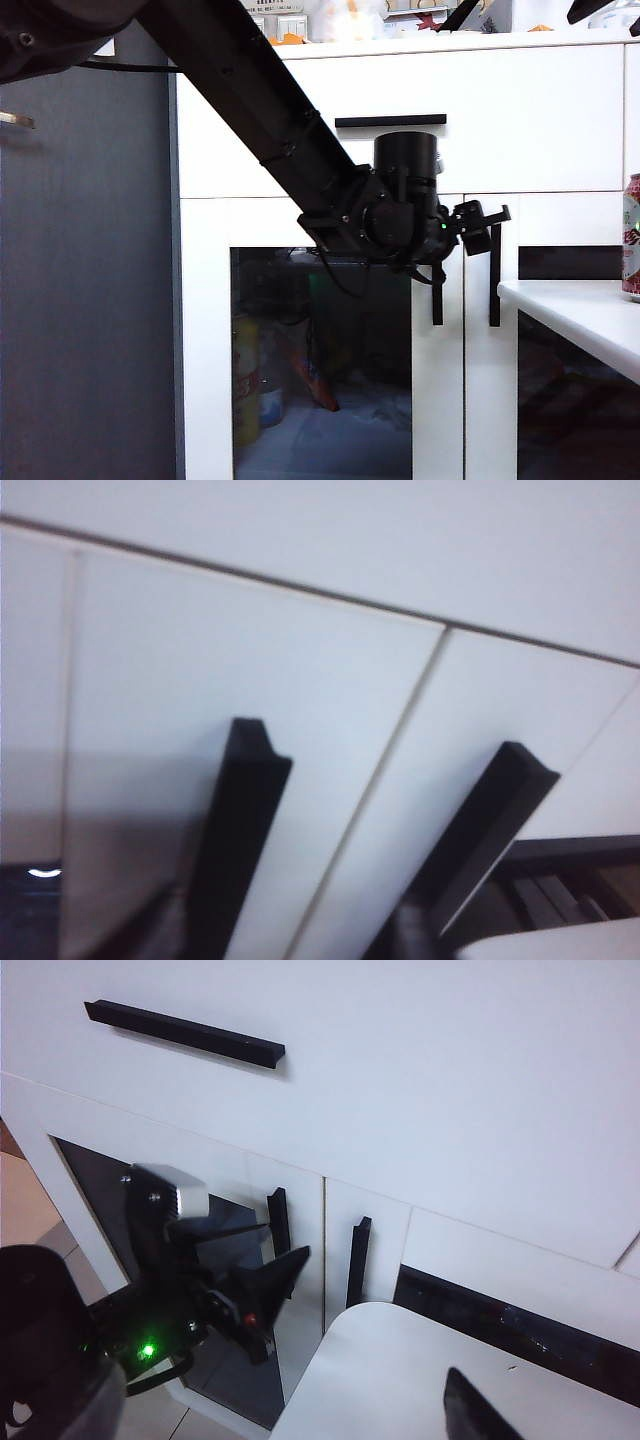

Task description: Open the left door of the white cabinet, pick up a can of beverage from the table on the right, place it inside the cabinet, and finally close the cabinet door.

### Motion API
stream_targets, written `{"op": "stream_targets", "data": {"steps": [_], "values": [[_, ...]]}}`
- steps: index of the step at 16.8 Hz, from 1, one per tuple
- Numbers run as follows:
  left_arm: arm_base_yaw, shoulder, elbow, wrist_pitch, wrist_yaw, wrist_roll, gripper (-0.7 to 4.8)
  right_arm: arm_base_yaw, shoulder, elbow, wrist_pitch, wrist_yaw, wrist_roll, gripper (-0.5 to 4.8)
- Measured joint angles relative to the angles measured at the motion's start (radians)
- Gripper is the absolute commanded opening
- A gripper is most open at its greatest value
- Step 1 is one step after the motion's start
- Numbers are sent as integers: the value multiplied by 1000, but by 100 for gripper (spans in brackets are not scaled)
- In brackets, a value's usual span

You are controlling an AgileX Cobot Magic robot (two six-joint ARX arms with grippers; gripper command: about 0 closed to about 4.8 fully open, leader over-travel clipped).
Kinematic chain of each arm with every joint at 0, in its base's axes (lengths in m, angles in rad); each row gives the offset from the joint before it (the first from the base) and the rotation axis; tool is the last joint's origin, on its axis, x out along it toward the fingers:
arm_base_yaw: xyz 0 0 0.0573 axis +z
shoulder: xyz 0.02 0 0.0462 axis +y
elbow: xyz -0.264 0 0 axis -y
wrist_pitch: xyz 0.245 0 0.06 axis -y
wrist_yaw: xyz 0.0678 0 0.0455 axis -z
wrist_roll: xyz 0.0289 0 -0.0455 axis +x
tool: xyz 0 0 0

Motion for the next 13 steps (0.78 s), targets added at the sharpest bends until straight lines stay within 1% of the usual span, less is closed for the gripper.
{"op": "stream_targets", "data": {"steps": [3,7,8,10,12,13], "values": [[4,0,0,0,-19,2,295,0,0,0,5,0,0,408],[19,2,3,-1,-19,4,295,0,0,0,6,0,0,408],[19,11,19,-12,-16,4,295,0,0,0,6,0,0,408],[11,46,97,-67,21,5,295,0,0,0,7,0,0,408],[9,47,118,-111,11,6,290,0,0,0,6,0,0,408],[10,47,118,-112,3,6,276,0,0,0,6,0,0,408]]}}
